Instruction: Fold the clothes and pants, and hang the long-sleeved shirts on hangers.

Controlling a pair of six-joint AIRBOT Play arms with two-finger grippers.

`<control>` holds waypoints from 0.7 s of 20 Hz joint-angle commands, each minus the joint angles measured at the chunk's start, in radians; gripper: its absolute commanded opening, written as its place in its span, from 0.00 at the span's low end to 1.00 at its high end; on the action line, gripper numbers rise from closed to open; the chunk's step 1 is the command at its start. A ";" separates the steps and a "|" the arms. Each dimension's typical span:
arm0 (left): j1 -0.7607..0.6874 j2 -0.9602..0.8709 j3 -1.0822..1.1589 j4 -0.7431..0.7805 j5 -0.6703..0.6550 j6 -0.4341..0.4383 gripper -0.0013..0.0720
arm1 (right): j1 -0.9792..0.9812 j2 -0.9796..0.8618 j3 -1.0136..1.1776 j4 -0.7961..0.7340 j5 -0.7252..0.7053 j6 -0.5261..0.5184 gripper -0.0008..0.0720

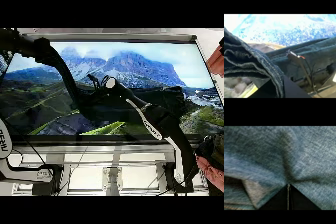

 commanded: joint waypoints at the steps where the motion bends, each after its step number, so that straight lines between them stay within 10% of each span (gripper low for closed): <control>1: 0.003 0.002 0.001 0.001 -0.032 0.005 0.05 | -0.053 -0.003 0.077 -0.003 0.148 0.018 0.03; 14: -0.107 0.001 0.001 -0.077 -0.225 0.111 0.05 | -0.451 0.251 0.117 -0.304 0.504 0.045 0.03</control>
